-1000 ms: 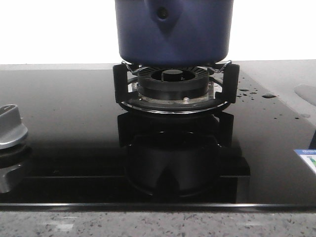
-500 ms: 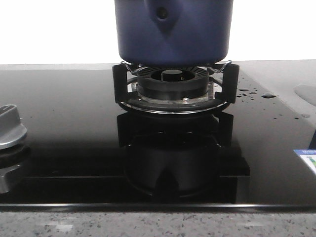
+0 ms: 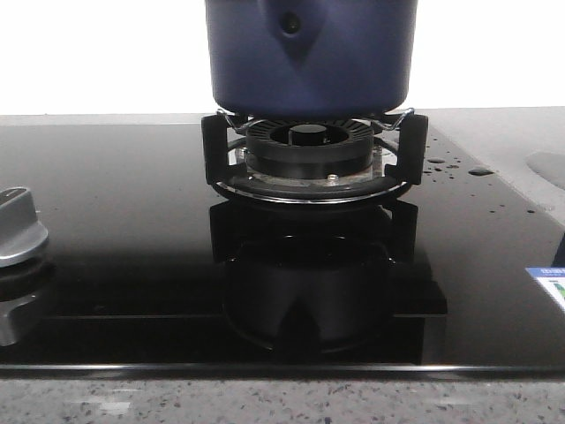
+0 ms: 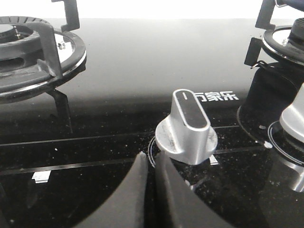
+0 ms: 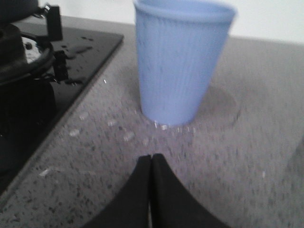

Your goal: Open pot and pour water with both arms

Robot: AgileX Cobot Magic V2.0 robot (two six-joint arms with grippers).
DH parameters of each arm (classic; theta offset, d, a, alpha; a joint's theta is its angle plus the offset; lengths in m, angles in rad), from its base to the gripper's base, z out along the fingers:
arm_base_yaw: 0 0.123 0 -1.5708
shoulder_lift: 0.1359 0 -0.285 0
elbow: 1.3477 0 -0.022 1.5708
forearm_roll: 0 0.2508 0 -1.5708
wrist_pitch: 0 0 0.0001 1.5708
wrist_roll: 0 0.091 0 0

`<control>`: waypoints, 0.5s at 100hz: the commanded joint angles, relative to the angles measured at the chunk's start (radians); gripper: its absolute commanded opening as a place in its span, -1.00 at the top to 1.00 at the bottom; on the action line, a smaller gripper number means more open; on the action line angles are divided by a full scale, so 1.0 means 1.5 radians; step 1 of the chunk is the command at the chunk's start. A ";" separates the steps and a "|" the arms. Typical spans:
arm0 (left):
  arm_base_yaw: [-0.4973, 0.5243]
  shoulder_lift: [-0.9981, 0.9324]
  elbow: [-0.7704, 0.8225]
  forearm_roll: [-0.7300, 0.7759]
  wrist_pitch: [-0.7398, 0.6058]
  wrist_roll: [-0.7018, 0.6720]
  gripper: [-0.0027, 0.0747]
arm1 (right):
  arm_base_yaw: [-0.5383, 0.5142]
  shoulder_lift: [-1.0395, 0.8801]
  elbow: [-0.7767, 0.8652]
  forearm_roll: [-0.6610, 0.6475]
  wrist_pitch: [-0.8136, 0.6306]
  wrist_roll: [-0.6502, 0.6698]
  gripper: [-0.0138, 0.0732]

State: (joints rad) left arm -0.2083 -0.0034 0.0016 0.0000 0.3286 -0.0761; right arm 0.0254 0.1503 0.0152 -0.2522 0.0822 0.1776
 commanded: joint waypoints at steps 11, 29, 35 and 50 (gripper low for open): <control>0.001 -0.020 0.030 -0.008 -0.030 -0.006 0.98 | -0.030 -0.067 0.016 0.046 0.045 -0.013 0.84; 0.001 -0.020 0.030 -0.008 -0.030 -0.006 0.98 | -0.038 -0.121 0.016 0.046 0.159 -0.017 0.84; 0.001 -0.020 0.030 -0.008 -0.031 -0.006 0.98 | -0.038 -0.120 0.016 0.046 0.158 -0.039 0.84; 0.001 -0.020 0.030 -0.008 -0.031 -0.006 0.98 | -0.038 -0.120 0.016 0.046 0.154 -0.039 0.84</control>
State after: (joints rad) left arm -0.2083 -0.0034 0.0016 0.0000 0.3286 -0.0761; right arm -0.0246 -0.0091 0.0137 -0.1821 0.3238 0.1378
